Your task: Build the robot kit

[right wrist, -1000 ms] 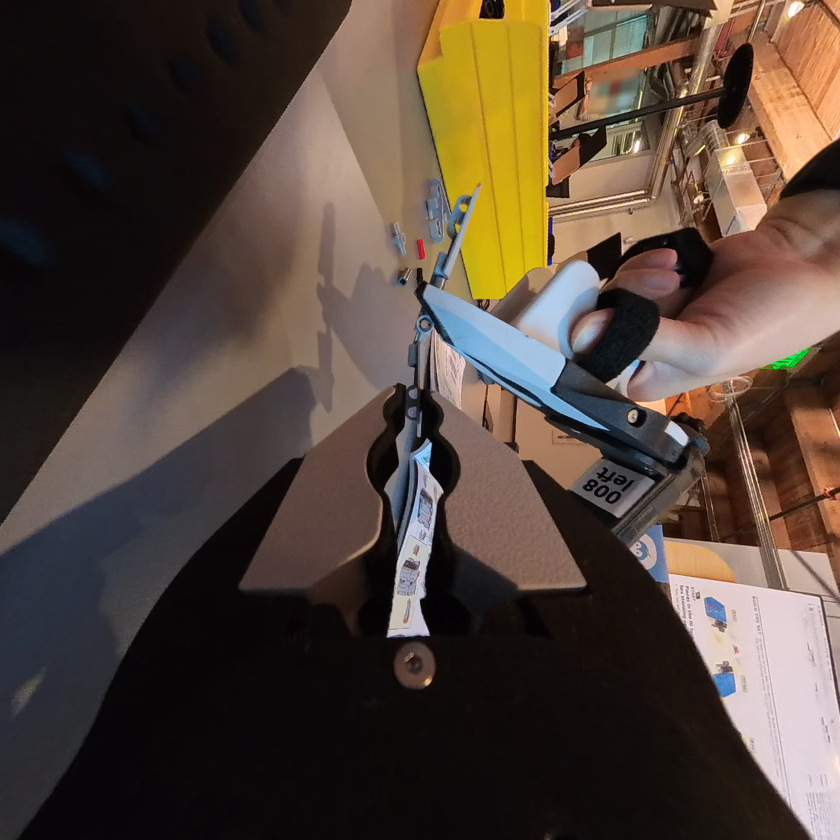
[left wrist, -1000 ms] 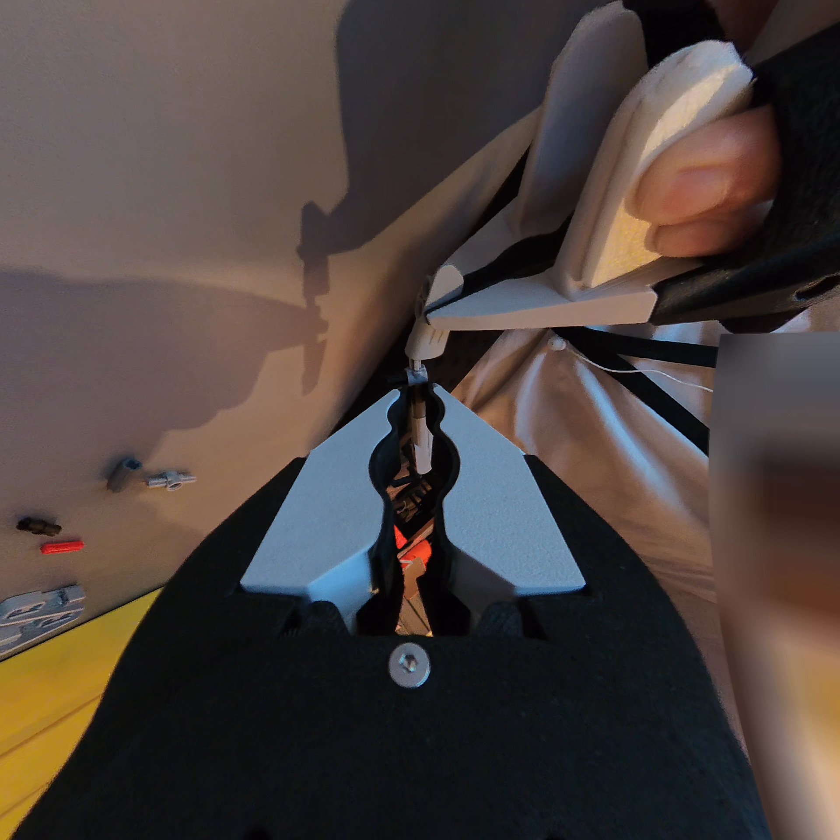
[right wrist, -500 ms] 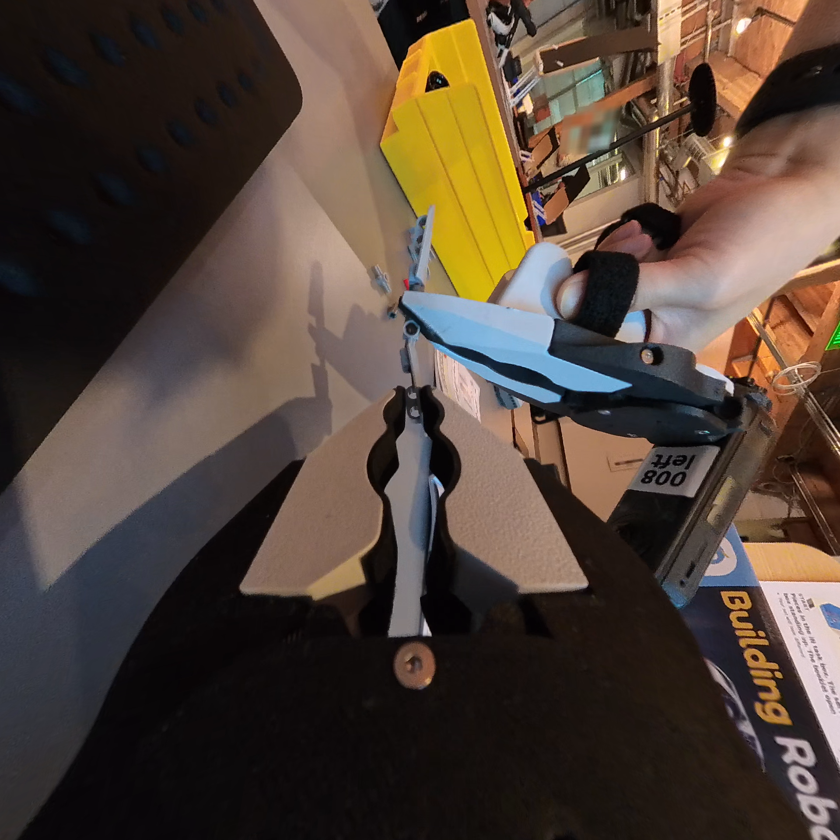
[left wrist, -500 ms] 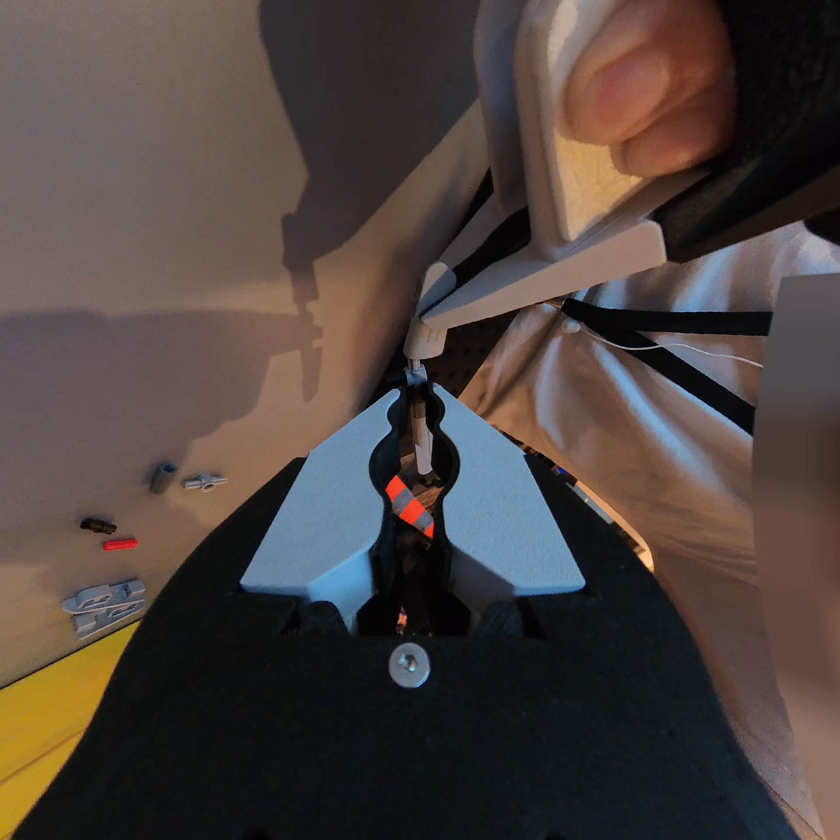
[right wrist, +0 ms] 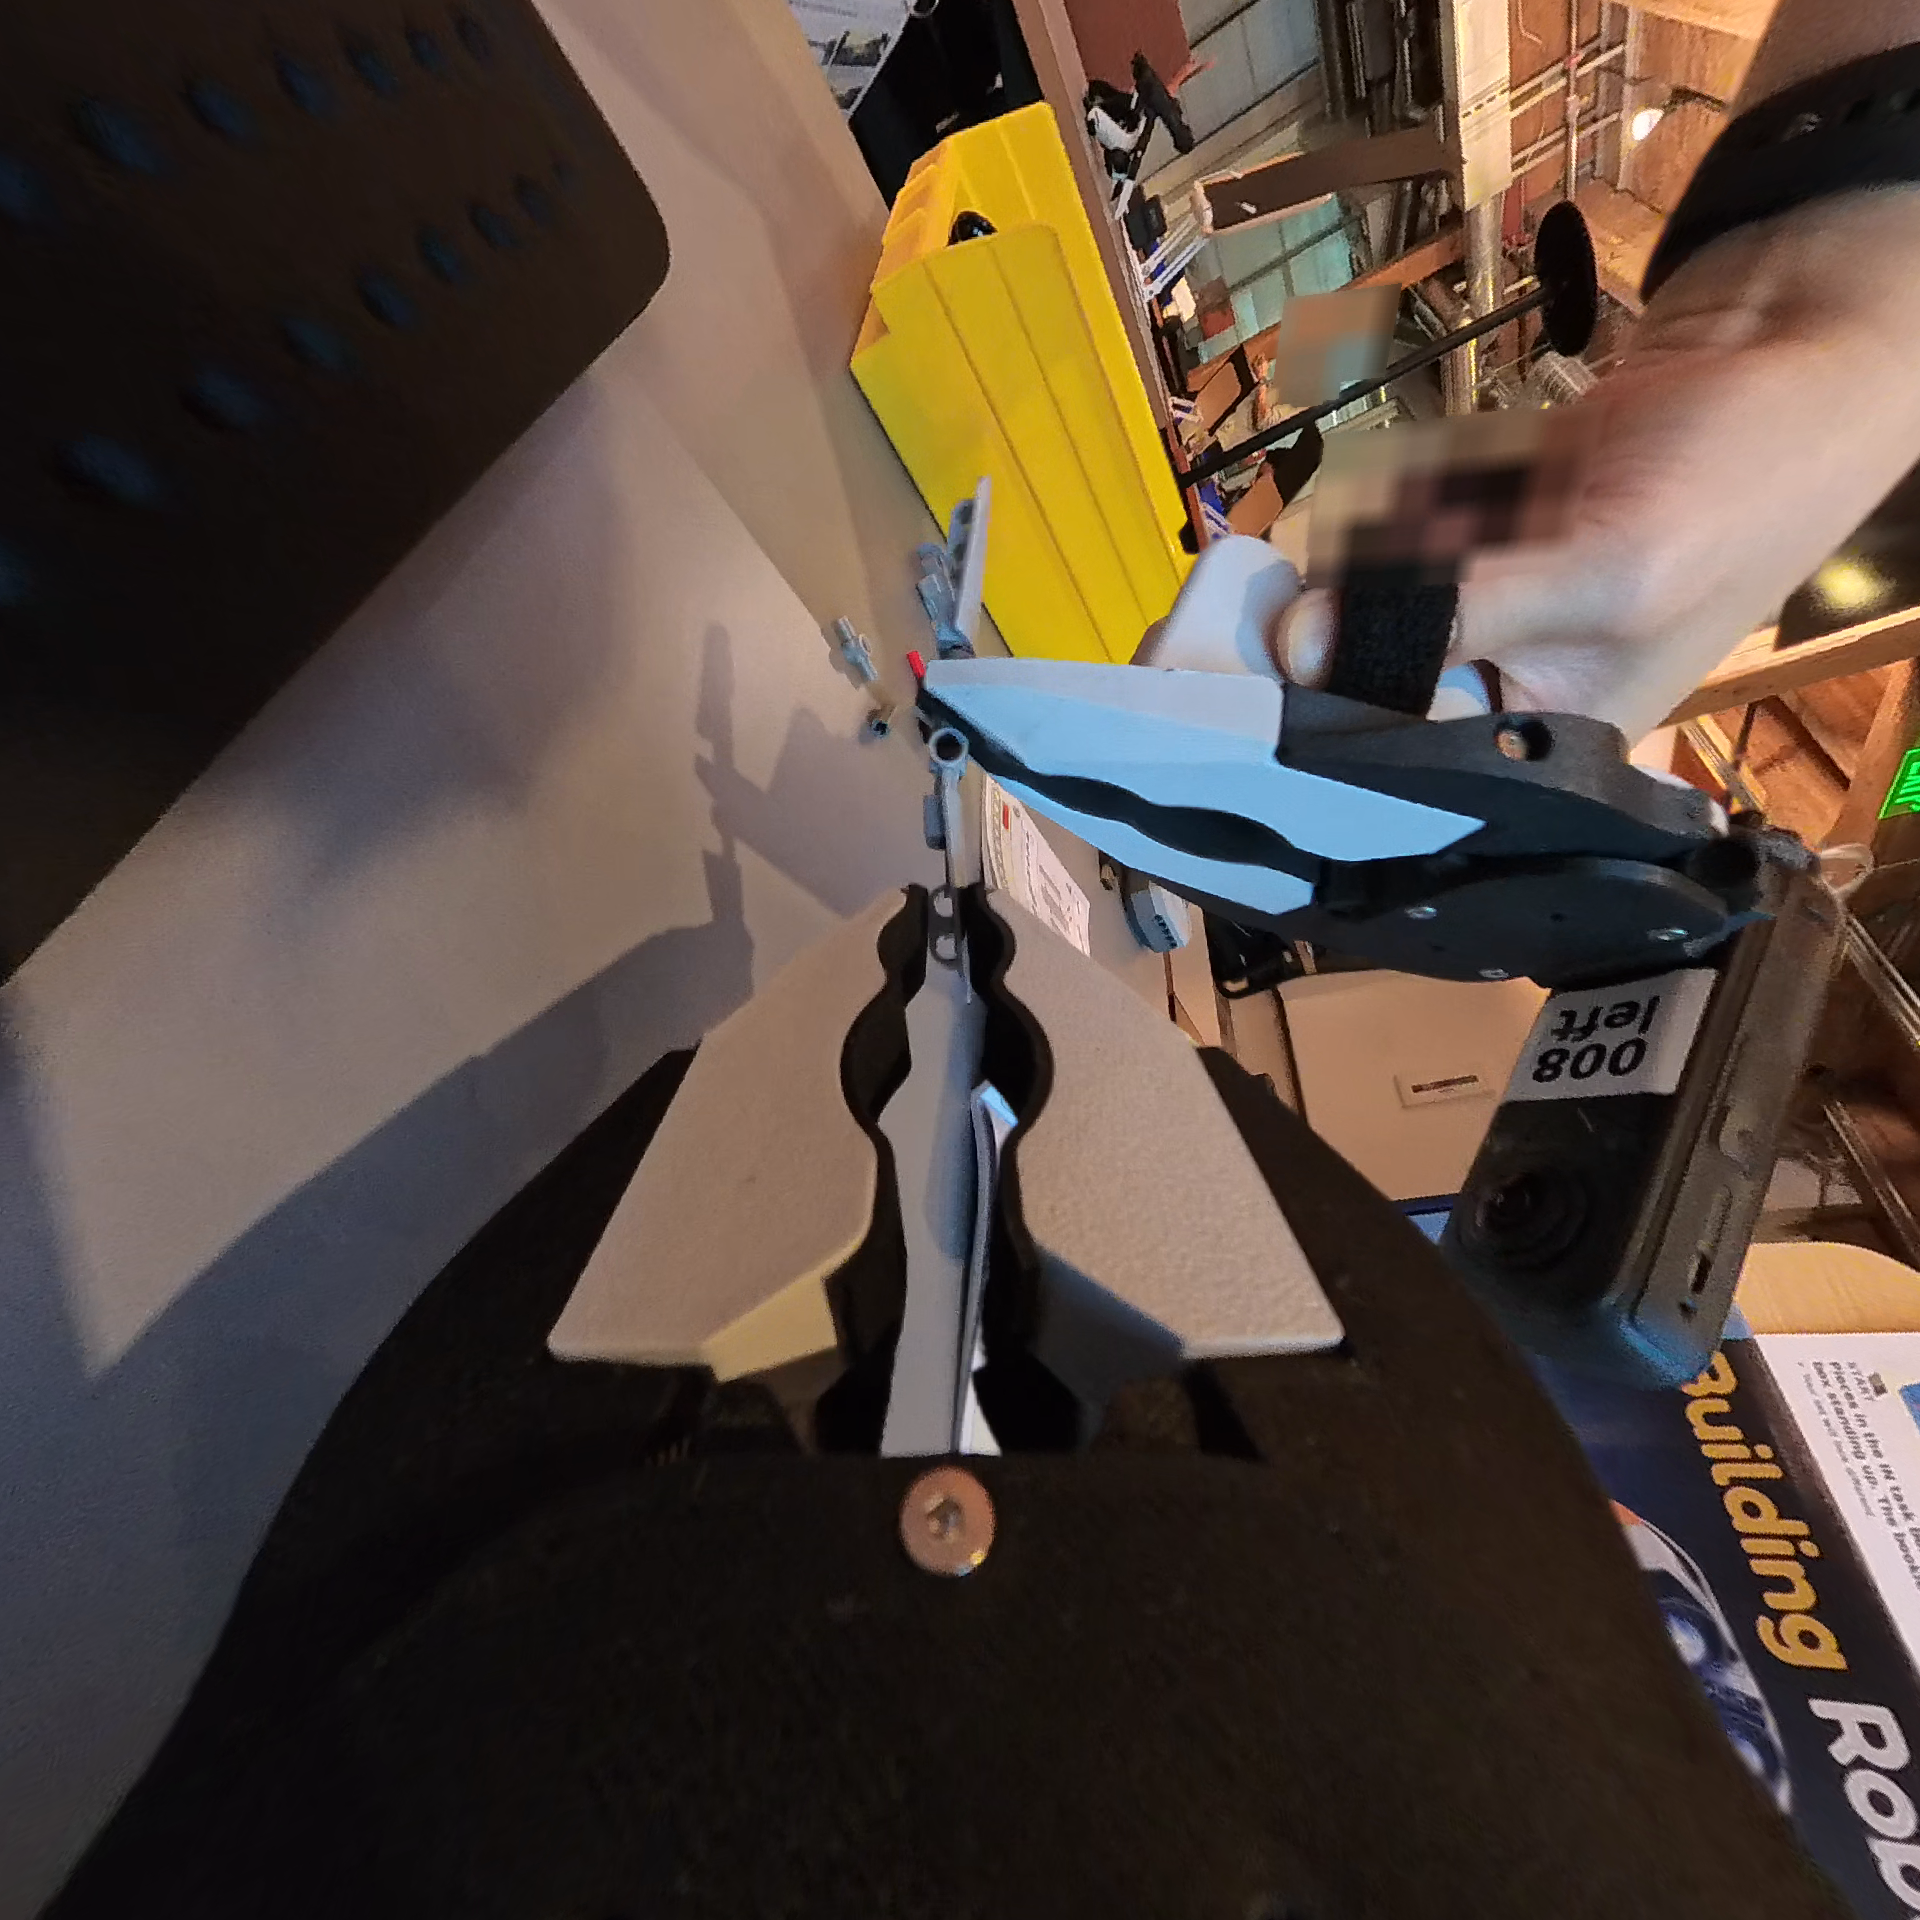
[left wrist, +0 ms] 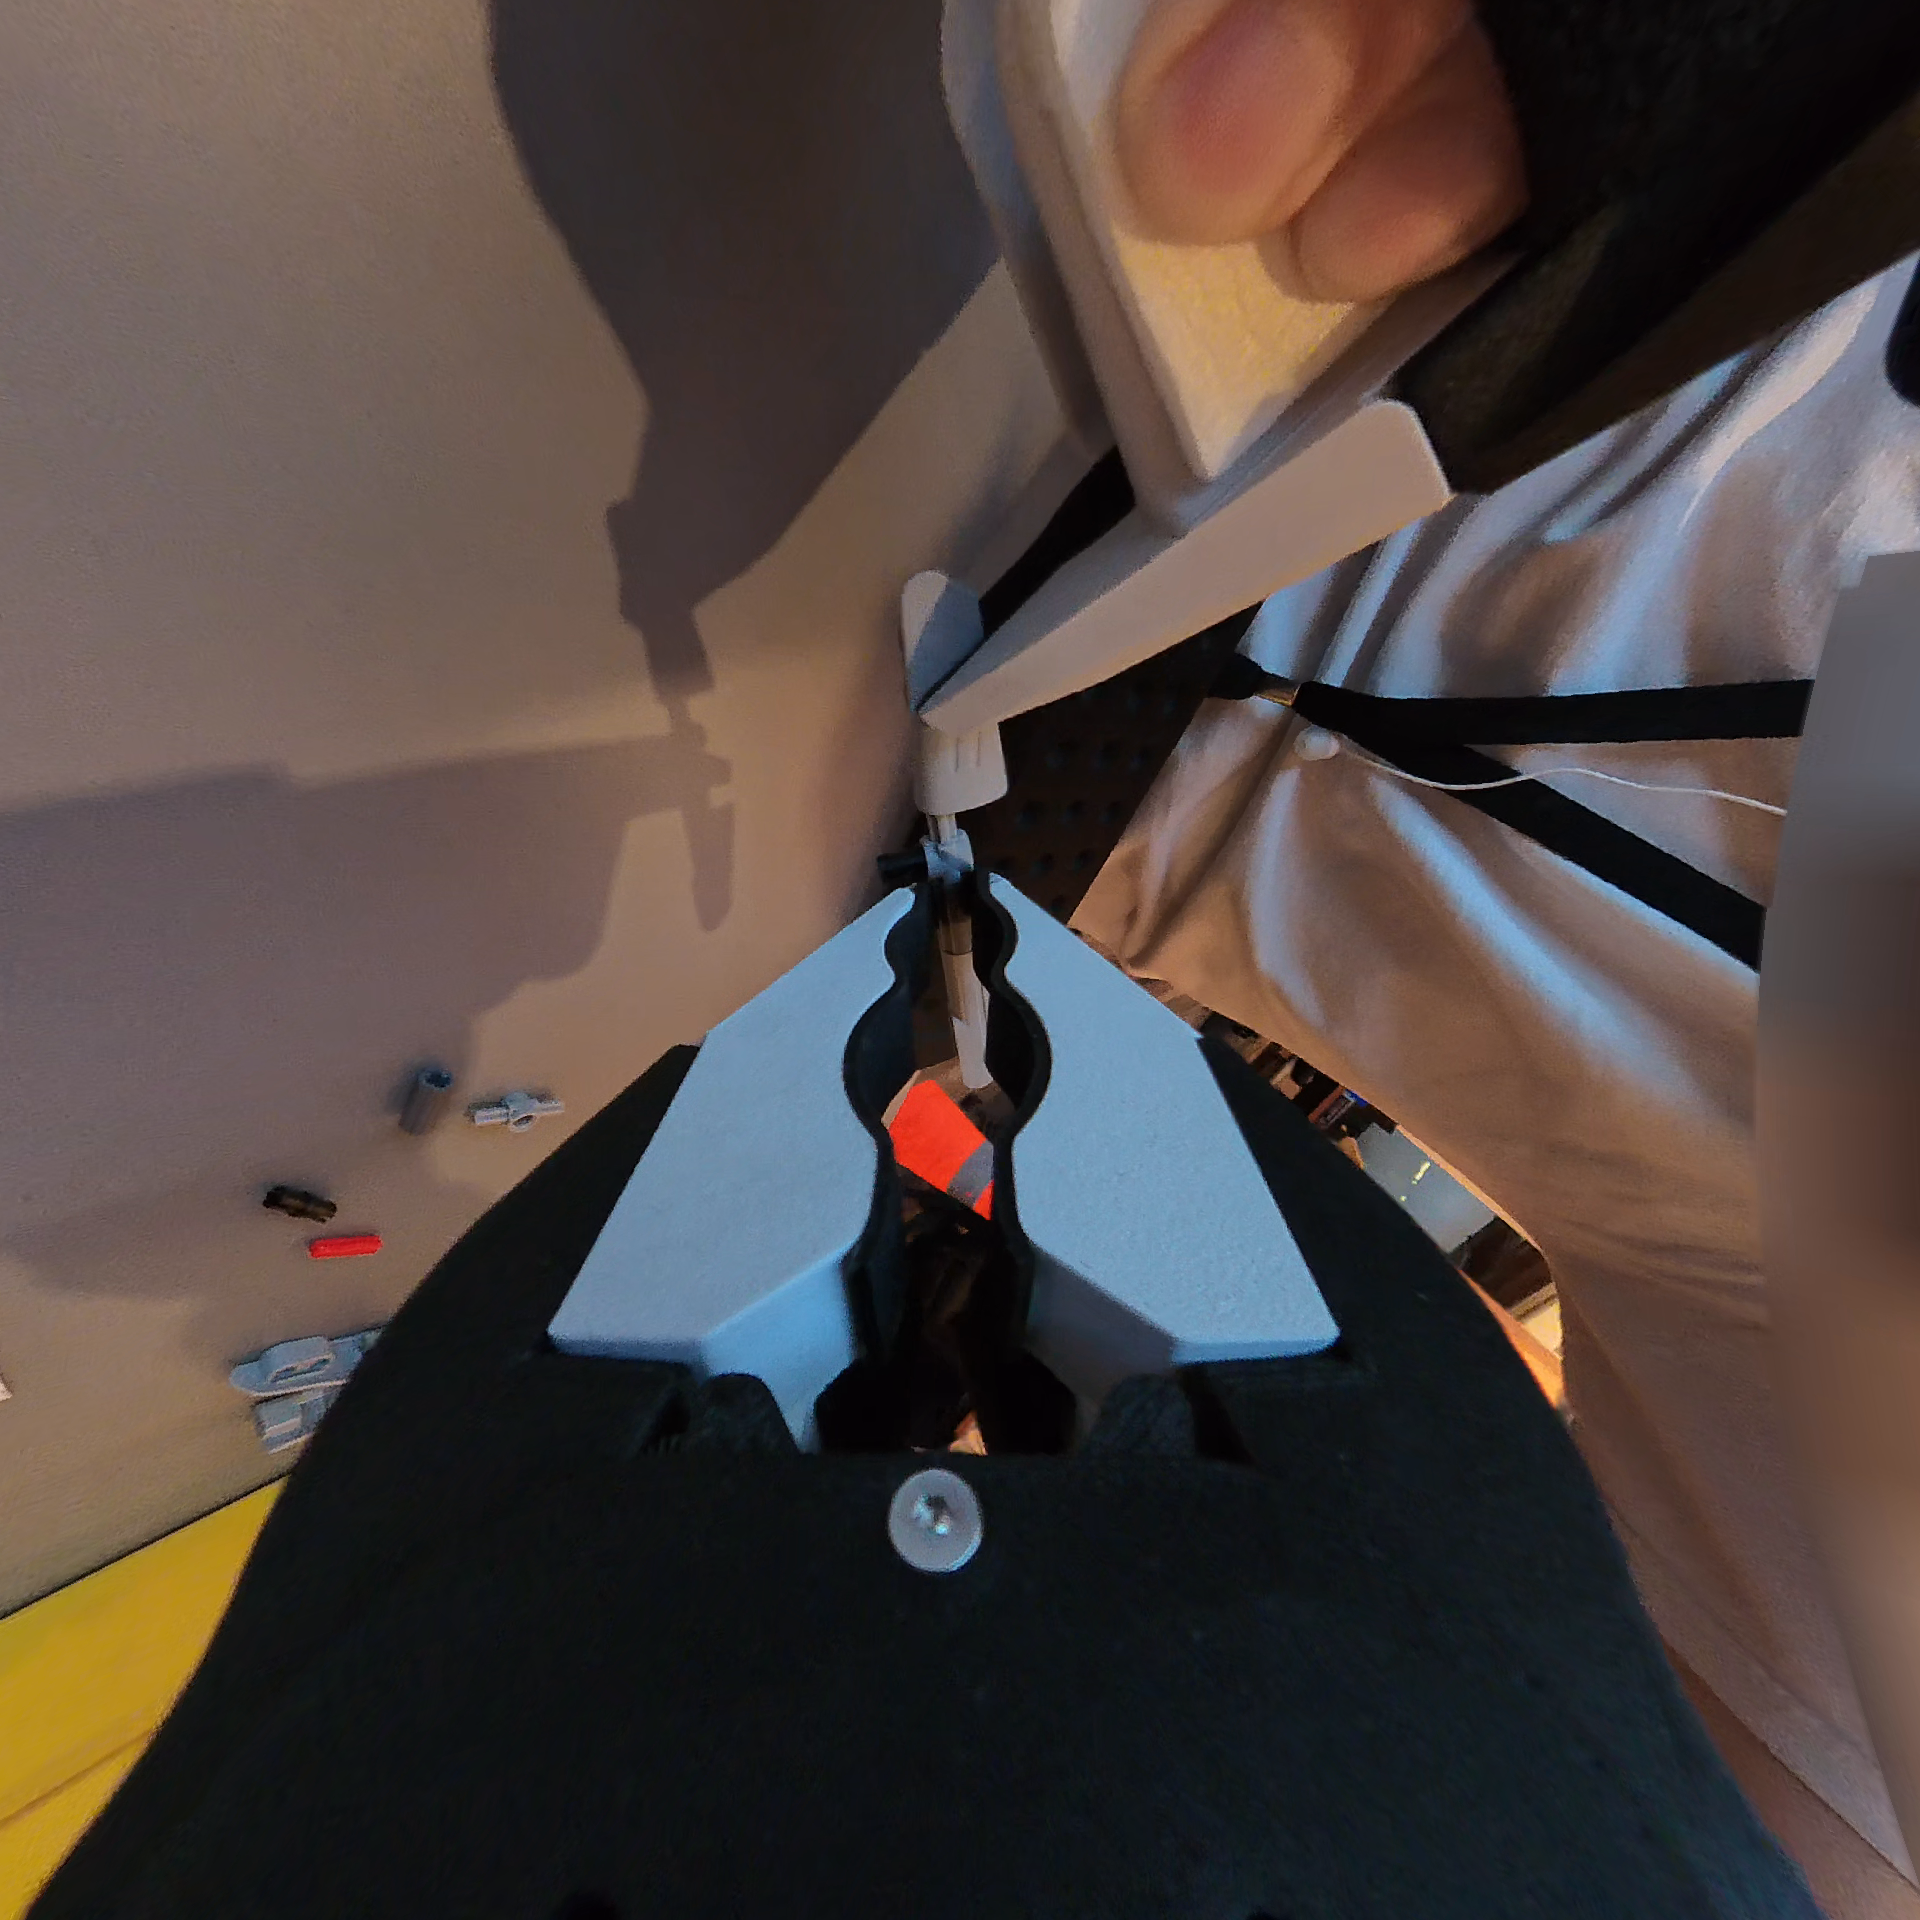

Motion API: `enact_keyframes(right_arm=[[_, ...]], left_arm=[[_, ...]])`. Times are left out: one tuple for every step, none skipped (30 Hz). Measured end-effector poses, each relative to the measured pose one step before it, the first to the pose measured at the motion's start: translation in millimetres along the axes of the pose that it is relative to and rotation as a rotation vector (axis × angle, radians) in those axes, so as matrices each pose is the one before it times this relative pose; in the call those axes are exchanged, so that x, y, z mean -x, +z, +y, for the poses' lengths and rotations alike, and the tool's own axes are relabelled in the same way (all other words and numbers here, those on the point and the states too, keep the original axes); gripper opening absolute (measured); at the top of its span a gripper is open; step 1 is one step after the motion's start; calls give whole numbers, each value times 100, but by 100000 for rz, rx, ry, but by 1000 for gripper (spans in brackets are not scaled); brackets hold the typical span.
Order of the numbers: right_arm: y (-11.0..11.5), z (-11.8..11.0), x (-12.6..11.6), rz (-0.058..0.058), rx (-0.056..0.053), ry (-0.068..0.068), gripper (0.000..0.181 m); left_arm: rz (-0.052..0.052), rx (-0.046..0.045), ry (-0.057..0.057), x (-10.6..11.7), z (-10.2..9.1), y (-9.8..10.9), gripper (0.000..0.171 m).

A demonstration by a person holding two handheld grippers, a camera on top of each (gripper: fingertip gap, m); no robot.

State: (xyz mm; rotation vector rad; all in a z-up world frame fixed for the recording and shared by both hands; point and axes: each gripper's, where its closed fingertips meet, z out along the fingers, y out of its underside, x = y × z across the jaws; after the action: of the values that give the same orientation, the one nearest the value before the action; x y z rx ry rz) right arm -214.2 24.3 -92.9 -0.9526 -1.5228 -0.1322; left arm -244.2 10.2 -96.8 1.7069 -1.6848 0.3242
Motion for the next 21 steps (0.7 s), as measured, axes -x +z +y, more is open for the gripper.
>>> enact_keyframes(right_arm=[[43, 85, 65, -114, 1193, -564, 6], [52, 93, 70, -281, 1066, -450, 6], [43, 55, 88, -413, 669, -468, 6], [21, -34, 97, -558, -59, 162, 6], [25, -7, 109, -748, 134, 512, 6], [4, -12, 2, -14, 343, 36, 6], [-4, -86, -20, 284, -54, -464, 6], [3, -156, -32, 367, -385, -37, 6], [-9, -400, 32, -220, -1657, 662, 2], [80, 7, 155, -916, 1203, 239, 3], [82, 159, -118, 987, 1886, -998, 2], [42, 84, -158, 785, 1736, -1056, 2], [17, 3, -18, -299, 939, 284, 1], [17, -14, 97, -905, 179, 913, 1], [-20, 43, 60, -483, 135, 833, 1], [-69, -37, 44, -272, -842, 399, 1], [-99, -56, 19, -342, -1304, 455, 1], [-138, -106, -47, -340, -1936, 1298, 1], [-139, -126, -161, 38, -2119, 2367, 1], [-66, 84, -200, 132, -509, 2636, 1], [-82, 54, -200, 433, -711, 1510, 1]], left_arm=[[678, 16, -676, -53, -53, 36, 4], [165, 59, -383, 11, -58, 12, 4], [-68, 167, -35, 19, -28, 11, 4], [-43, 357, 20, -8, 9, 13, 4], [-334, 313, -211, 59, 0, 5, 4], [-476, -30, -261, 95, -34, -24, 4], [350, -342, -548, -14, -67, -48, 4], [143, -655, -1229, 35, -114, -86, 4], [-228, -1760, -1184, 102, -302, -159, 4], [164, 359, -1373, 36, -2, -124, 4], [-510, 442, 418, 38, 41, -30, 4], [-203, 513, 677, -42, 49, 39, 4], [364, 519, -238, -66, 48, 75, 4], [263, 277, -239, -10, 11, 111, 4], [41, -205, -39, 25, -51, 101, 4], [391, -220, 297, -39, -48, 39, 4], [129, -191, 1094, -80, -35, 17, 4], [-453, -92, 2578, -115, -10, 12, 4], [-690, 134, 2813, -131, 45, -18, 4], [-1489, -406, 2006, -20, -52, -108, 4], [-1558, -815, 1891, 24, -74, -171, 4]])
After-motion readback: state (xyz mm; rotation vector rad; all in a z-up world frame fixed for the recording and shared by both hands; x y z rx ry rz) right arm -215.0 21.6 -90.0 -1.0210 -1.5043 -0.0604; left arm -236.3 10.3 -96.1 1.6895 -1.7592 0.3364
